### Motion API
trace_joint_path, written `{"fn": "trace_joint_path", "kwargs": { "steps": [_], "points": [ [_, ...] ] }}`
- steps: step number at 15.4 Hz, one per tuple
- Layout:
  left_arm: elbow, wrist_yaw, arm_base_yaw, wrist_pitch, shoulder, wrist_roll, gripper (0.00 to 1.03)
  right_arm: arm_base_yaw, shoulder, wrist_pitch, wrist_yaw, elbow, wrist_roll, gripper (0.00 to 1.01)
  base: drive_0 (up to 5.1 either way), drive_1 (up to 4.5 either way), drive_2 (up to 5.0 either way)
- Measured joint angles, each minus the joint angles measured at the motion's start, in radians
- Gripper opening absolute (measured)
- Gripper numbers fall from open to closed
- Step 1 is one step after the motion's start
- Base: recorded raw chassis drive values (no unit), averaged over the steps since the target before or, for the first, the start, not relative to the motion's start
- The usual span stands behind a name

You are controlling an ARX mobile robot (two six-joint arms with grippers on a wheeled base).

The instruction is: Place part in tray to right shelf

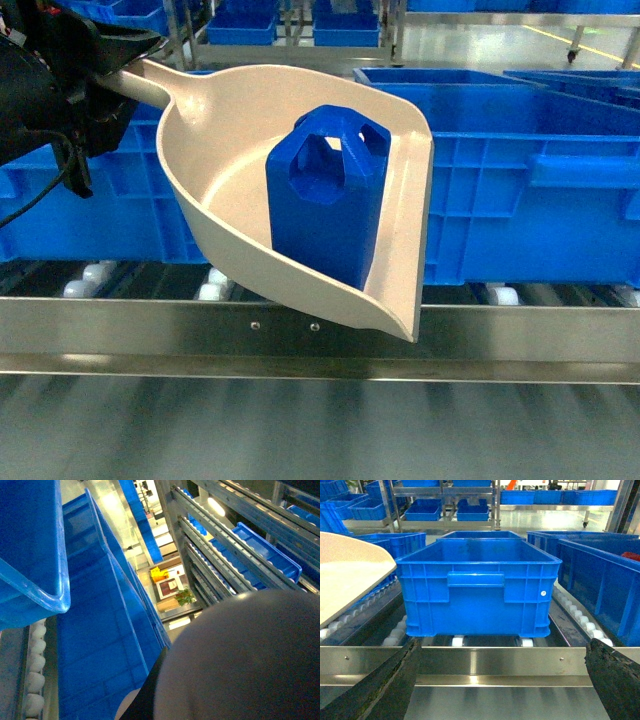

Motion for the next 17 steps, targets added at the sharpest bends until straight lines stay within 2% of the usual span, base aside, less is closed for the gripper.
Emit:
{"fn": "trace_joint_path", "kwargs": {
  "steps": [17],
  "points": [
    [0.0,0.0,0.0,0.0,0.0,0.0,0.13,0.0,0.0,0.0,0.0,0.0,0.0,0.98,0.0,0.0,0.0]
  ]
}}
